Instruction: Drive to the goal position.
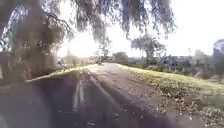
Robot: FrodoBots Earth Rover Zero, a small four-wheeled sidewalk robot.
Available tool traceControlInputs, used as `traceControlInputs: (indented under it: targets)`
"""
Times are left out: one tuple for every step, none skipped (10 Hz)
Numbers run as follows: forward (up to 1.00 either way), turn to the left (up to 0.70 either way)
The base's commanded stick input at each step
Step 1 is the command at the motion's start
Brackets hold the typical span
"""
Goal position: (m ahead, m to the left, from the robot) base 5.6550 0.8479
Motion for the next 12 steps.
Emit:
traceControlInputs:
  targets:
    - [1.0, 0.0]
    - [1.0, 0.0]
    - [1.0, 0.0]
    - [1.0, 0.0]
    - [1.0, 0.0]
    - [1.0, 0.0]
    - [1.0, 0.0]
    - [1.0, 0.0]
    - [1.0, 0.0]
    - [1.0, 0.0]
    - [1.0, 0.0]
    - [1.0, 0.0]
